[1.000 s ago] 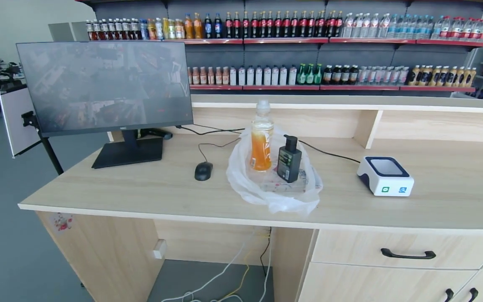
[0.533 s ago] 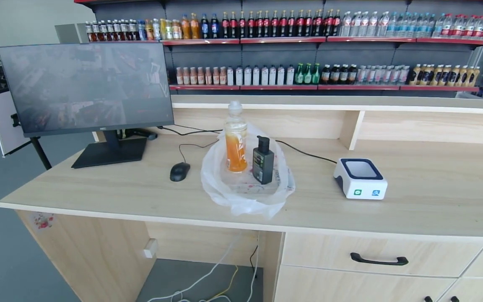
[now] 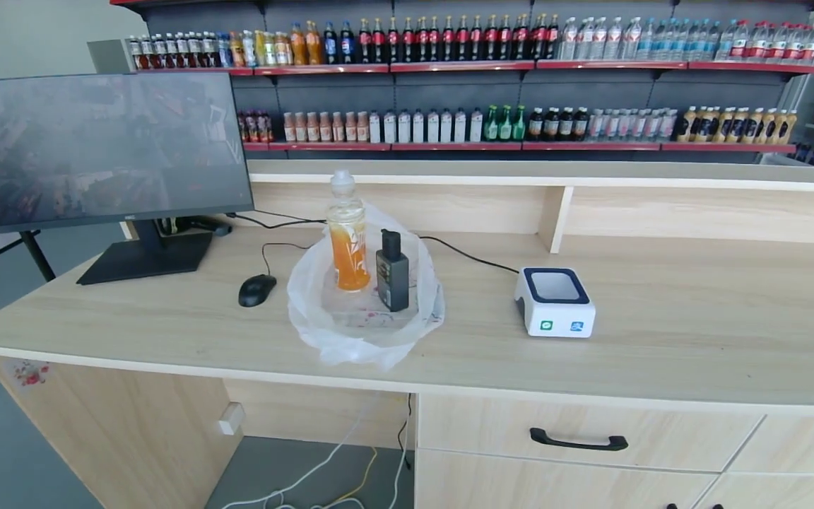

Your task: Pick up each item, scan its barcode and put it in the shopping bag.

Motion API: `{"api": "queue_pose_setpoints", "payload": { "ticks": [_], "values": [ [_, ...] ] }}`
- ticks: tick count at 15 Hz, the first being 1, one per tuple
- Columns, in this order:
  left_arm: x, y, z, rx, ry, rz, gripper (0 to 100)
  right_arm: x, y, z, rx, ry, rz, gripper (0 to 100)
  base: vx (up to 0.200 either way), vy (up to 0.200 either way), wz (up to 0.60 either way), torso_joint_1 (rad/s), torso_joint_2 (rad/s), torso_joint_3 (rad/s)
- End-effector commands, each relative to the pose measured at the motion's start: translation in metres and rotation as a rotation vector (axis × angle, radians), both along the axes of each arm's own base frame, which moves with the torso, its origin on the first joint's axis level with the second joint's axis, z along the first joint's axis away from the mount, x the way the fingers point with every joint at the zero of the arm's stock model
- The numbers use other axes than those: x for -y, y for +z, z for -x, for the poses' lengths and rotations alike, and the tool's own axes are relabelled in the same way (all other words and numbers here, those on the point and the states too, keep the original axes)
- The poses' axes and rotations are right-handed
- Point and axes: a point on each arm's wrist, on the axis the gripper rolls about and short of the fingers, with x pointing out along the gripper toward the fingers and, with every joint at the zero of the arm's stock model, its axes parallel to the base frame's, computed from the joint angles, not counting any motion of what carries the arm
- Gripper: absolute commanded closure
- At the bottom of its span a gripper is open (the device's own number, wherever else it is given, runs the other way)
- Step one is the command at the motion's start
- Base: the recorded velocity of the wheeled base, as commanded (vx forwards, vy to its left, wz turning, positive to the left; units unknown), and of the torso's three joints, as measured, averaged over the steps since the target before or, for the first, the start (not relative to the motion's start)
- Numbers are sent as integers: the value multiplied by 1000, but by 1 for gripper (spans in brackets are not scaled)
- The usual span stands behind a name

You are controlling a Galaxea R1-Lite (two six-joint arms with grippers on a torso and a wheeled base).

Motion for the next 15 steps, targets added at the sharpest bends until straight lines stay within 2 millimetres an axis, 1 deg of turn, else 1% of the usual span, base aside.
{"api": "queue_pose_setpoints", "payload": {
  "ticks": [1,5,15],
  "values": [
    [0,0,0,1,0,1,100,0,0,0,-1,2,1,0,0,0,0,0,0,0],
    [0,0,0,1,0,4,100,0,0,0,-1,1,1,0,-200,0,0,6,10,1],
    [0,0,0,1,0,-4,100,0,0,0,-1,2,3,0,0,0,0,0,0,0]
  ]
}}
